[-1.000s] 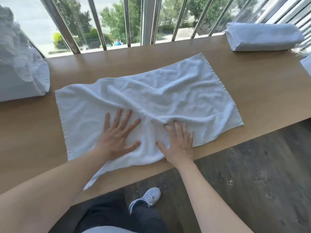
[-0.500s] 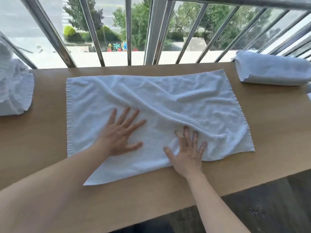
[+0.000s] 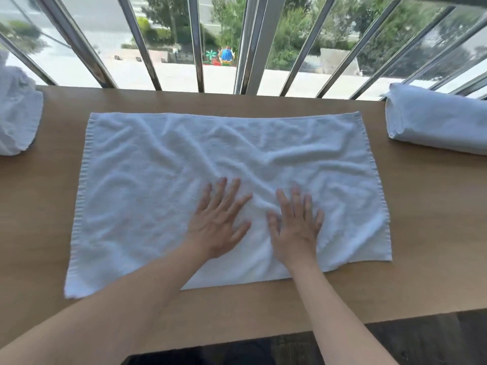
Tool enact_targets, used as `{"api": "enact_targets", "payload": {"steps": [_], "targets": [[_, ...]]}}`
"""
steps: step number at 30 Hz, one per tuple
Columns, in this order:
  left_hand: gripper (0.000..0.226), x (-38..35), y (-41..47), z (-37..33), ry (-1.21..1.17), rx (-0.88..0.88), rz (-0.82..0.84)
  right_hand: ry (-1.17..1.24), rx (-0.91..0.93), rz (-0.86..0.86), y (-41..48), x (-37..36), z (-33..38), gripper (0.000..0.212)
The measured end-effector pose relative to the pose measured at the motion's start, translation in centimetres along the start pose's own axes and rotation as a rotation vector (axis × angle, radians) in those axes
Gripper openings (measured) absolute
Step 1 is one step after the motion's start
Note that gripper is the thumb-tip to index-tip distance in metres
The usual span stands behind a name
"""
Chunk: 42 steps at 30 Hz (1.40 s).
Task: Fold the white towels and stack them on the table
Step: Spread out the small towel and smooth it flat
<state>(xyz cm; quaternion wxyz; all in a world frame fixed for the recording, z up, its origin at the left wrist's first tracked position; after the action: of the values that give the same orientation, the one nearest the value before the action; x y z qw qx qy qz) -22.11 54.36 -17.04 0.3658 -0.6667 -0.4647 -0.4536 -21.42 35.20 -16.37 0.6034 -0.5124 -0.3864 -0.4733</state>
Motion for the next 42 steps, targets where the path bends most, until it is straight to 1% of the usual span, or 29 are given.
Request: {"api": "enact_targets", "payload": {"steps": [1, 4, 6, 8, 10, 12, 13, 16, 18, 20, 22, 23, 25, 27, 28, 30, 32, 34, 36, 39, 41, 42], "targets": [[0.067, -0.3, 0.0, -0.2, 0.039, 0.009, 0.01, -0.017, 0.034, 0.035, -0.2, -0.5, -0.8, 0.06], [0.069, -0.2, 0.0, 0.2, 0.082, 0.015, 0.016, -0.041, 0.142, 0.031, -1.1, -0.7, -4.1, 0.059], [0.07, 0.0, 0.2, 0.1, 0.081, 0.036, 0.007, -0.08, 0.16, 0.035, -1.0, -0.4, -7.1, 0.06], [0.069, 0.1, 0.9, -0.8, -0.001, 0.134, -0.006, -0.098, 0.126, 0.03, -0.8, 0.0, -9.9, 0.062], [0.06, -0.2, 2.3, -3.0, -0.08, 0.25, -0.047, -0.081, 0.118, 0.029, -0.7, 0.4, -11.3, 0.064], [0.054, -1.1, 3.7, -5.7, -0.114, 0.294, -0.098, -0.072, 0.154, 0.019, -0.8, 0.7, -12.0, 0.064], [0.056, -1.9, 4.1, -6.8, -0.1, 0.297, -0.092, -0.072, 0.159, 0.015, -0.9, 0.8, -12.6, 0.063], [0.069, -3.7, 4.5, -7.6, 0.045, 0.289, -0.044, -0.085, 0.083, 0.06, -0.9, 1.2, -15.8, 0.063], [0.072, -3.7, 4.3, -7.2, 0.075, 0.28, -0.016, -0.12, 0.012, 0.108, -1.3, 1.2, -18.1, 0.064], [0.072, -3.5, 4.3, -7.1, 0.082, 0.281, 0.012, -0.102, -0.053, 0.121, -1.6, 1.6, -19.2, 0.065], [0.07, -3.2, 4.6, -7.4, 0.059, 0.299, 0.011, -0.022, -0.069, 0.088, -1.0, 2.5, -18.4, 0.069], [0.068, -3.0, 5.0, -7.8, 0.033, 0.309, -0.009, 0.02, -0.029, 0.043, -0.3, 3.1, -17.2, 0.069], [0.064, -2.6, 6.5, -8.3, -0.004, 0.324, -0.08, 0.064, 0.13, -0.061, 1.9, 4.0, -13.8, 0.065], [0.068, -2.5, 8.3, -8.3, 0.002, 0.377, -0.109, 0.073, 0.267, -0.115, 4.7, 4.3, -9.9, 0.059], [0.07, -2.7, 9.0, -8.0, 0.02, 0.417, -0.094, 0.086, 0.319, -0.107, 6.2, 4.3, -8.2, 0.057], [0.073, -3.2, 9.5, -7.6, 0.071, 0.469, -0.054, 0.078, 0.411, -0.033, 9.2, 3.6, -6.0, 0.056], [0.074, -3.4, 9.7, -7.4, 0.109, 0.458, -0.06, -0.031, 0.465, 0.022, 11.8, 2.9, -5.7, 0.057], [0.074, -3.5, 9.7, -7.5, 0.119, 0.439, -0.078, -0.091, 0.43, 0.018, 14.3, 3.2, -6.9, 0.061], [0.074, -3.6, 9.8, -7.5, 0.135, 0.433, -0.103, -0.103, 0.33, -0.006, 16.6, 4.1, -8.6, 0.064], [0.073, -3.5, 9.9, -7.5, 0.145, 0.429, -0.108, -0.084, 0.173, 0.008, 19.7, 5.3, -10.8, 0.064], [0.073, -3.5, 9.9, -7.6, 0.148, 0.428, -0.115, -0.055, 0.094, -0.004, 20.3, 5.9, -10.6, 0.062], [0.073, -3.5, 9.8, -7.6, 0.152, 0.429, -0.117, -0.035, 0.093, -0.024, 20.0, 5.8, -9.7, 0.062]]}}
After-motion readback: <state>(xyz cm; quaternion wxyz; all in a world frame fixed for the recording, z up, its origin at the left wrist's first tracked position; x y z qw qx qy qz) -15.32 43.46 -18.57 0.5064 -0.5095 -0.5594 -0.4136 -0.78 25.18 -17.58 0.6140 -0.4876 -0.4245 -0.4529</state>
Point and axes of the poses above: each hand's wrist, its own y-axis towards the middle knuckle, its own x-axis out of the back of the hand, z = x × y, the point moved 4 cm from there along y, towards the middle knuckle
